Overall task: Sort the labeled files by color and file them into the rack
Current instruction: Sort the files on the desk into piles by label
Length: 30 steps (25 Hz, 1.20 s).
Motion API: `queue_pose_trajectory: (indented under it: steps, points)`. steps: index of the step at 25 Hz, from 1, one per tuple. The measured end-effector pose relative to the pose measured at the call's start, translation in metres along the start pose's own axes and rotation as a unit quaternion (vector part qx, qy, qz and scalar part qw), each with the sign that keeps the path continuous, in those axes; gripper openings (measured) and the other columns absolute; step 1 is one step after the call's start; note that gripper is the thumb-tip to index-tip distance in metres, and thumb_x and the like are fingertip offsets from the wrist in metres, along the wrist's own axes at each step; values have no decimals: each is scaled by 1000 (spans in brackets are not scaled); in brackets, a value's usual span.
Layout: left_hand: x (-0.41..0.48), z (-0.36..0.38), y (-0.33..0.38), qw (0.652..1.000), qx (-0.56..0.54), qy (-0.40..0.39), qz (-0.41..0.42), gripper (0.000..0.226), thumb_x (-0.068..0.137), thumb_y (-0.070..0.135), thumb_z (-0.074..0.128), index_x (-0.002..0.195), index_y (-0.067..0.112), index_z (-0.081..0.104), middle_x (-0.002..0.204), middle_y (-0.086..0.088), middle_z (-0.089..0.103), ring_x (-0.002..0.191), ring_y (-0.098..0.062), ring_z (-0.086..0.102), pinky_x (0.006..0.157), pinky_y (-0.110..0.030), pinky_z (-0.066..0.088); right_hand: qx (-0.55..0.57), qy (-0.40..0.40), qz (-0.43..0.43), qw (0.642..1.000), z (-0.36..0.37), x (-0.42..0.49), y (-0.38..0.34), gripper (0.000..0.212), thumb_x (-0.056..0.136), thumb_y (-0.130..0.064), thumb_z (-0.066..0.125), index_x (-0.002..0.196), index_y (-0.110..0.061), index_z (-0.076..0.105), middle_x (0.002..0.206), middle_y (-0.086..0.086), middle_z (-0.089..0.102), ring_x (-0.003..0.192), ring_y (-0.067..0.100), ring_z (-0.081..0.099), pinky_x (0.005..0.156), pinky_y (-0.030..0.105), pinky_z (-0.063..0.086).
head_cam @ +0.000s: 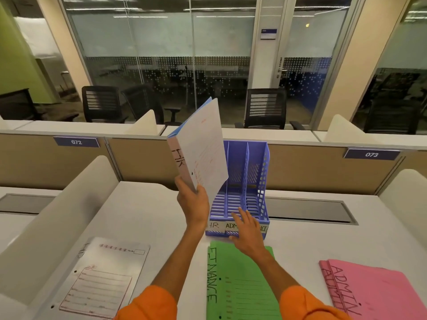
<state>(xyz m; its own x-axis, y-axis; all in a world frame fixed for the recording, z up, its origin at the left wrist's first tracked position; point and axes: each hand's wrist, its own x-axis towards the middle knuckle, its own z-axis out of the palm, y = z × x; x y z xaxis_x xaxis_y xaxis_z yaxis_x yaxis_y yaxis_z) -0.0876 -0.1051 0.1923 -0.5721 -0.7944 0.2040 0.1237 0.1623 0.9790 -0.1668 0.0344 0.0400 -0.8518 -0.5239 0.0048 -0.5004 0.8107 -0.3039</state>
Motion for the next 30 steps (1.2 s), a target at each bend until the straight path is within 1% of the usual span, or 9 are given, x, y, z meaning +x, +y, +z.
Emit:
queue_pose_trajectory:
  steps: [2, 5, 8, 11, 18, 22, 25, 27, 30]
  points:
    - [2, 12, 0, 1000, 6, 15, 11, 48, 94, 11, 62, 123, 34, 32, 136, -6, 50, 110, -27, 62, 71, -21, 59, -36, -23, -14, 999, 6, 7, 5, 84, 90, -52, 58, 156, -31, 9, 166, 3, -5, 152, 27, -7, 123, 47, 2]
    - [6, 20, -5, 999, 21, 40, 12, 49, 94, 10, 62, 122, 37, 32, 138, -7, 49, 116, -29, 59, 80, -35, 61, -61, -30, -5, 998, 19, 15, 9, 87, 89, -62, 53, 155, -35, 4, 166, 3, -8, 152, 27, -12, 121, 49, -7]
    - [8, 10, -15, 997, 15, 73, 23, 55, 93, 9, 63, 115, 47, 31, 134, -4, 52, 110, -25, 60, 64, -10, 55, -73, -15, 0, 997, 32, 20, 15, 87, 88, -67, 49, 155, -36, 2, 166, 5, -5, 151, 27, -14, 119, 47, -13]
    - [11, -1, -25, 994, 33, 100, 19, 53, 92, 11, 65, 119, 42, 33, 131, -4, 53, 105, -25, 61, 62, -3, 49, -71, 2, -1, 997, 39, 24, 17, 87, 87, -68, 49, 155, -36, 5, 166, 6, 0, 152, 28, -11, 119, 48, -13]
    - [38, 27, -45, 996, 17, 80, 18, 54, 93, 14, 64, 131, 33, 31, 136, -3, 50, 115, -26, 61, 72, -16, 56, -73, 26, -15, 997, 44, 22, 19, 85, 86, -66, 54, 155, -33, 16, 165, 9, 8, 151, 32, -5, 118, 49, -12]
    - [46, 57, -60, 997, 4, 72, 41, 54, 94, 12, 61, 131, 35, 29, 144, -6, 44, 126, -25, 53, 89, -34, 58, -70, 25, -20, 997, 44, 20, 21, 86, 86, -63, 56, 155, -34, 13, 165, 8, 5, 151, 32, -8, 118, 49, -12]
    - [46, 70, -81, 995, 14, 63, 74, 51, 96, 13, 58, 128, 38, 28, 148, -9, 41, 129, -26, 48, 89, -27, 54, -70, 21, -18, 997, 43, 22, 21, 88, 86, -58, 60, 155, -34, 12, 165, 8, 9, 151, 32, -6, 119, 49, -9]
    - [46, 72, -98, 996, 21, 47, 78, 49, 97, 15, 57, 127, 40, 29, 148, -8, 40, 132, -24, 47, 89, -28, 55, -69, 22, -15, 997, 44, 22, 20, 90, 85, -56, 62, 155, -35, 9, 165, 8, 8, 151, 31, -6, 119, 48, -8]
    - [44, 70, -122, 998, 22, 24, 55, 48, 97, 19, 57, 128, 42, 29, 146, -4, 41, 122, -2, 52, 77, -13, 56, -67, 29, -12, 997, 46, 22, 20, 91, 84, -54, 65, 155, -35, 11, 165, 8, 9, 152, 31, -4, 120, 48, -6]
